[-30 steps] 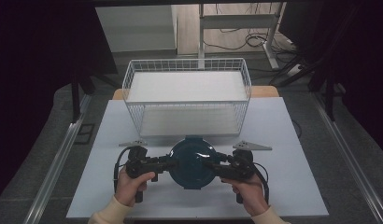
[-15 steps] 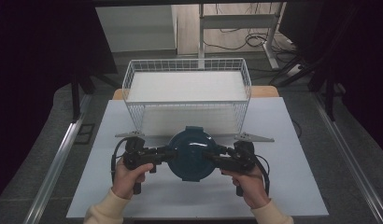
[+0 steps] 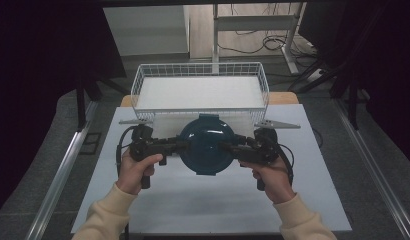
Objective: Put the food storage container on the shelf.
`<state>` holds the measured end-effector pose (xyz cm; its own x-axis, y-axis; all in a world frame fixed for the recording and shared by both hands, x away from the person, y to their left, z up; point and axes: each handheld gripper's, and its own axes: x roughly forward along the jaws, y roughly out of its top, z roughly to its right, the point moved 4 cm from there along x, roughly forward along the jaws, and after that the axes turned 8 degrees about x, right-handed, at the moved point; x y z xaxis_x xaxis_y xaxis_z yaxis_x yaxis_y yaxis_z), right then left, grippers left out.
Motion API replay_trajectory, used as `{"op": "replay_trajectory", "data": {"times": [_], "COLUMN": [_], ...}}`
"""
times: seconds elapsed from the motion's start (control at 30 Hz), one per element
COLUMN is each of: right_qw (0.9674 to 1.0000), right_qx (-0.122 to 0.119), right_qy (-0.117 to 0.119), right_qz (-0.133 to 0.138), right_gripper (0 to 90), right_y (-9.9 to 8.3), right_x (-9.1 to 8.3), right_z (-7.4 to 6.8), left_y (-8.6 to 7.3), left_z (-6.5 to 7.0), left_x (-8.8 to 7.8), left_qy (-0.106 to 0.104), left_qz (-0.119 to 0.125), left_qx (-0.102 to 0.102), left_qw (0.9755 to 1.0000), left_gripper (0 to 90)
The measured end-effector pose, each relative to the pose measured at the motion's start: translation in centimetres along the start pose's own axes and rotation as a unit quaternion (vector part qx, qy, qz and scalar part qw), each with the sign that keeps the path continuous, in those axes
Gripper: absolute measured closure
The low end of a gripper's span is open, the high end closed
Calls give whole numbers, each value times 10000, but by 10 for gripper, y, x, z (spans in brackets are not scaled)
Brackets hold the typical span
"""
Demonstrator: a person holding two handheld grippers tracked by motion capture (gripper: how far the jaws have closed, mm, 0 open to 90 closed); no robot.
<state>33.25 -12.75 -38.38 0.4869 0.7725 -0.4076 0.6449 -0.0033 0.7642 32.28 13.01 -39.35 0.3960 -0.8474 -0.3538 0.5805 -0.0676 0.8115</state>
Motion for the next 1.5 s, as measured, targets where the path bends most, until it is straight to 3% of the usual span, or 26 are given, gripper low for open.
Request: {"op": "replay_trajectory", "data": {"times": [0.43,0.87,1.23,1.5], "right_qw": [10000,9994,9992,9997], "right_qx": [-50,-316,-406,-226], "right_qy": [40,59,39,36], "right_qz": [35,119,39,74], "right_gripper": [341,342,342,342], "right_y": [45,94,133,152], "right_x": [-5,-9,-5,6], "right_z": [-4,-17,-13,-3], "left_y": [44,90,123,143], "left_z": [3,8,-2,-21], "left_x": [-5,-15,-12,-5], "left_qy": [66,165,182,122], "left_qz": [108,272,316,302], "left_qx": [225,428,441,304], "left_qw": [9997,9986,9984,9990], "left_gripper": [461,456,456,459]}}
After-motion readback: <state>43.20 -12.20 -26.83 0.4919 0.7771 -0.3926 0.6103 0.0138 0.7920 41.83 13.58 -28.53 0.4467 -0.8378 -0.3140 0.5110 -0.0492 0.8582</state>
